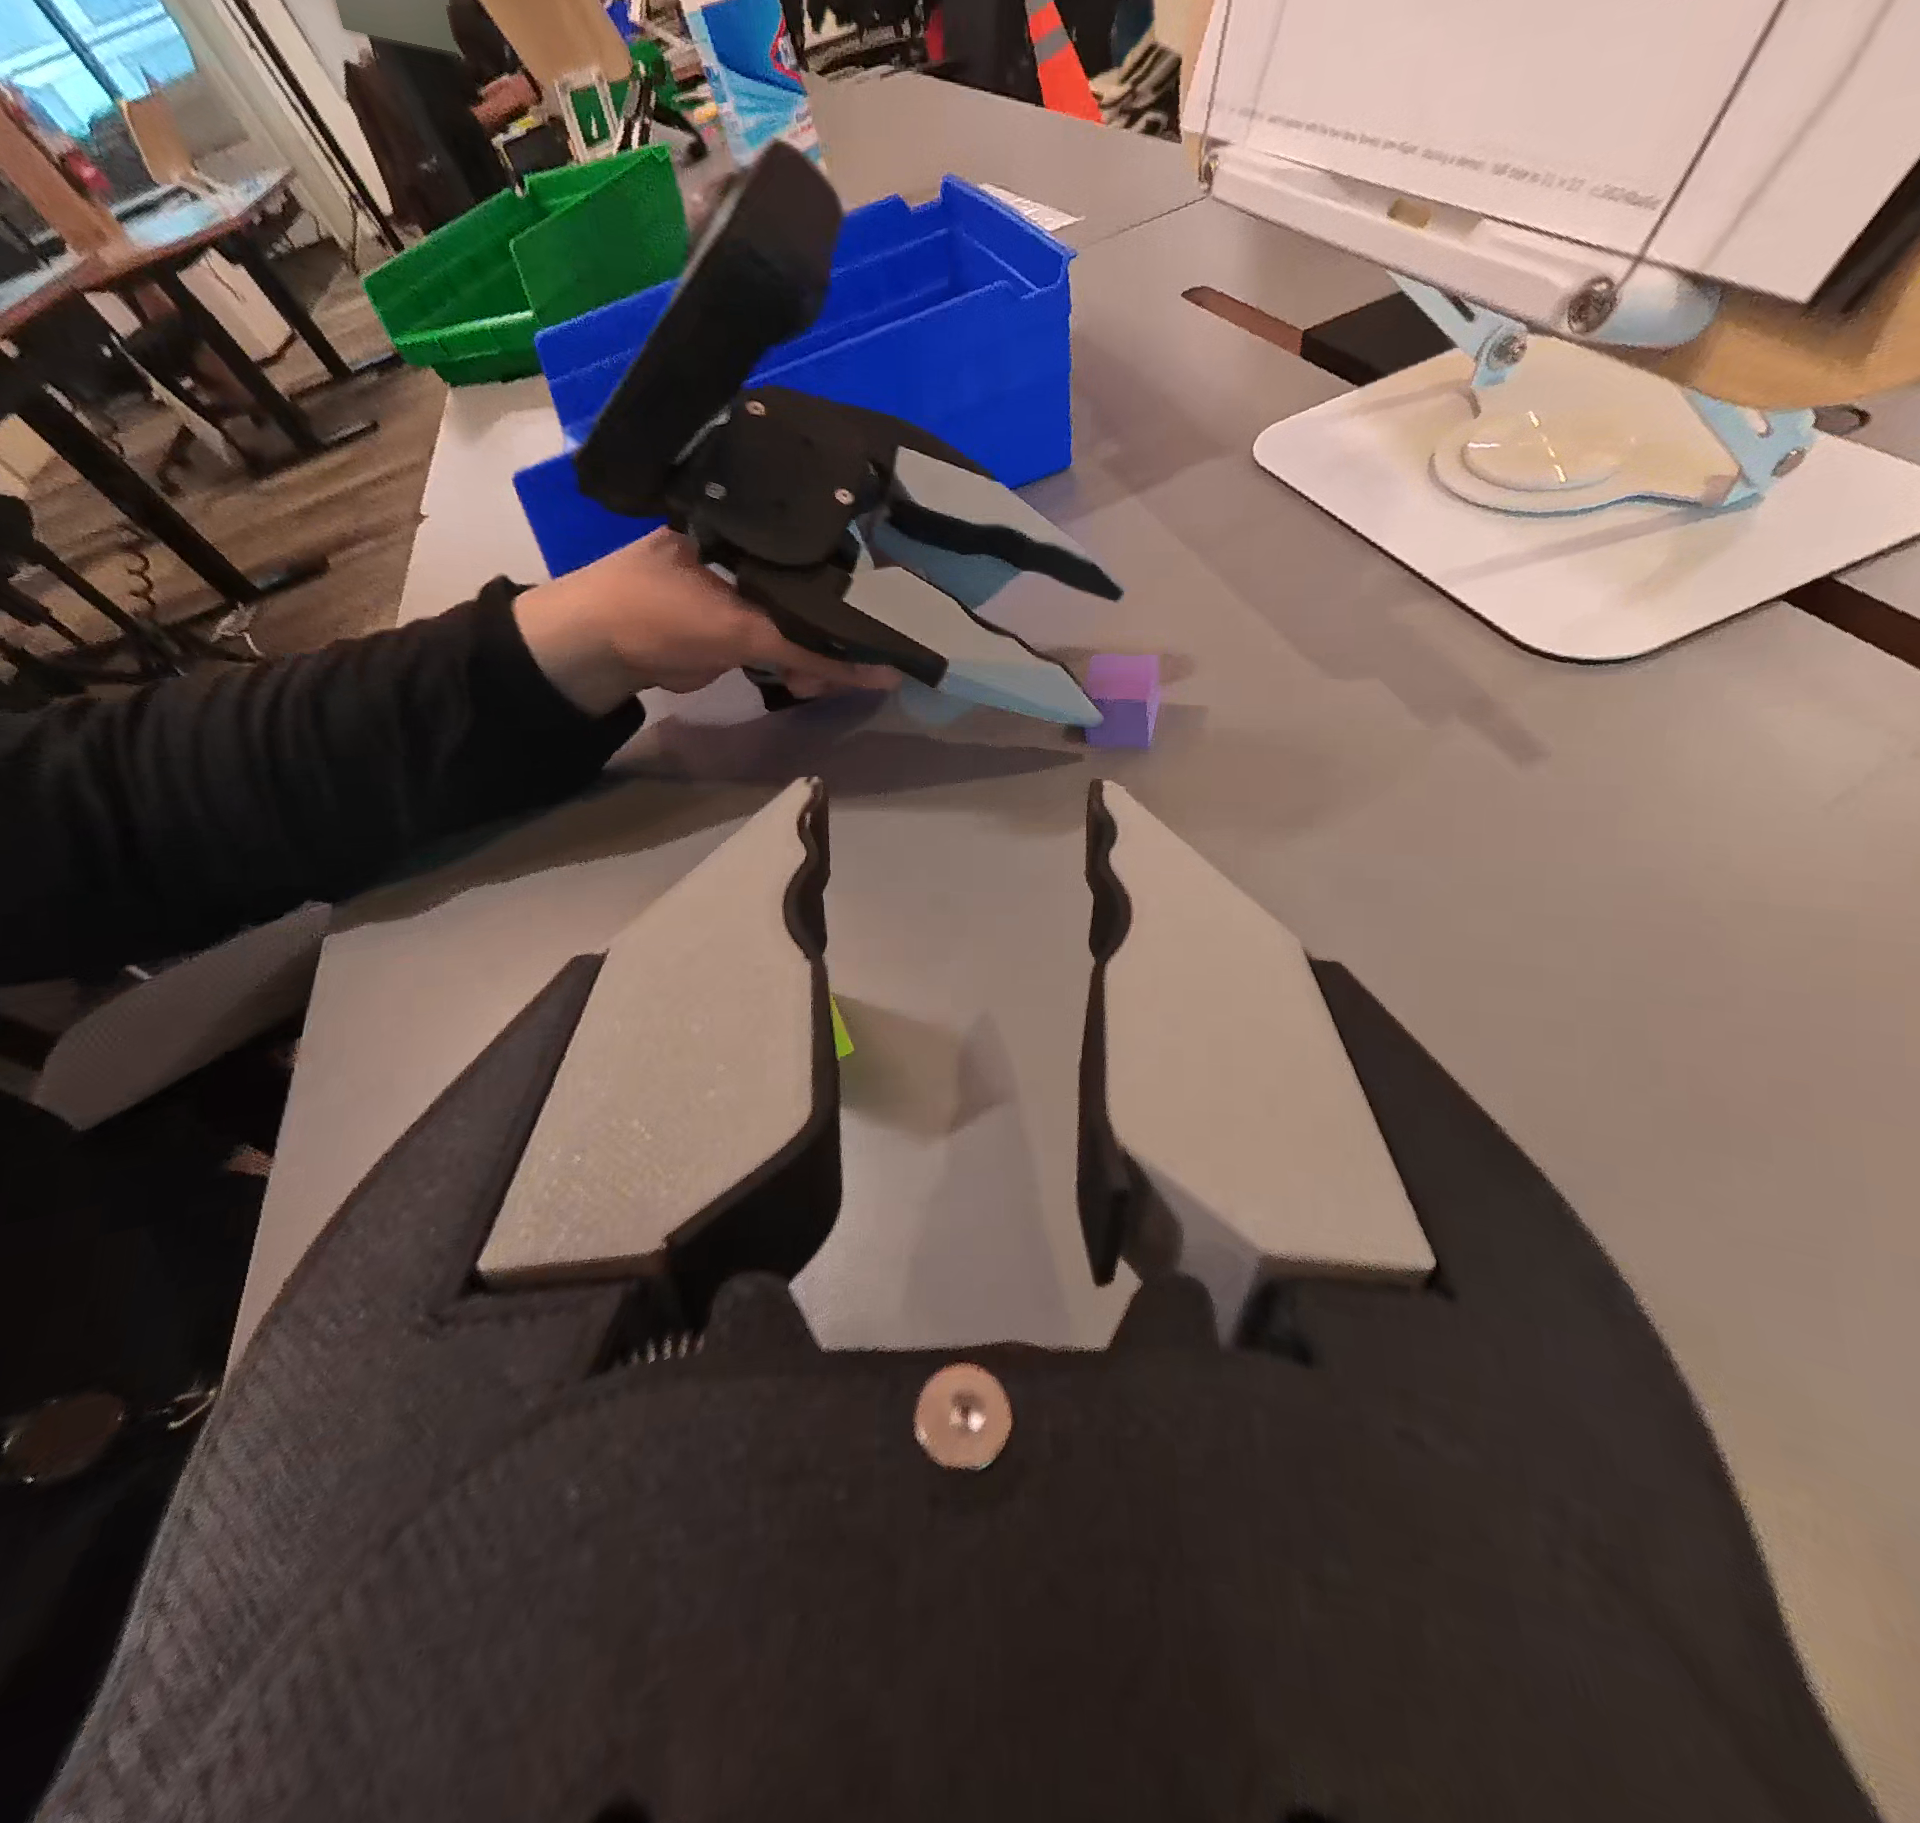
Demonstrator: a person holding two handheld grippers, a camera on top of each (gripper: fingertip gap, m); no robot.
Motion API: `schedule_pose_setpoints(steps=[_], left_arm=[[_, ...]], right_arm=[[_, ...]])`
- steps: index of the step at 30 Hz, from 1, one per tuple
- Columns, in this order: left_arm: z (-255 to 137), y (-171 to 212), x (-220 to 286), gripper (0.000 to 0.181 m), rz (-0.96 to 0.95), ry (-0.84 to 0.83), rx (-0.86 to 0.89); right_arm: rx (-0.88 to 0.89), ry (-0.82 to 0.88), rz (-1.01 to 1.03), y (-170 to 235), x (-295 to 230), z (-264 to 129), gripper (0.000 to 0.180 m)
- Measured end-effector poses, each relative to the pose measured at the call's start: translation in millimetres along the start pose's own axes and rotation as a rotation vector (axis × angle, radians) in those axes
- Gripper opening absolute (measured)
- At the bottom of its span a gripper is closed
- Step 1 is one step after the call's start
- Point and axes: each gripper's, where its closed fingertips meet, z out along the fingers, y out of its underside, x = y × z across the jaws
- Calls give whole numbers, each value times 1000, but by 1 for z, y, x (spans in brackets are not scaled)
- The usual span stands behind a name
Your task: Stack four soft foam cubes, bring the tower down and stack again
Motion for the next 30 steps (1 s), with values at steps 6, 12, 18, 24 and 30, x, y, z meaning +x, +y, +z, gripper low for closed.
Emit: schedule_pose_setpoints(steps=[6, 12, 18, 24, 30], left_arm=[[16, -4, 7, 26, 5, 58, -15], [-42, -55, 43, 26, 387, 34, 348], [-95, -77, 96, 26, 744, -51, 560], [-117, -76, 120, 26, 921, -77, 627], [-122, -77, 121, 26, 922, -94, 625]], right_arm=[[-29, -6, 61, 16, 6, 4, 47], [0, -107, 132, 10, -13, 10, 49], [97, -200, 216, -7, -29, 12, 56], [109, -195, 231, -9, -34, 24, 56], [87, -255, 146, -9, -58, 35, 25]])
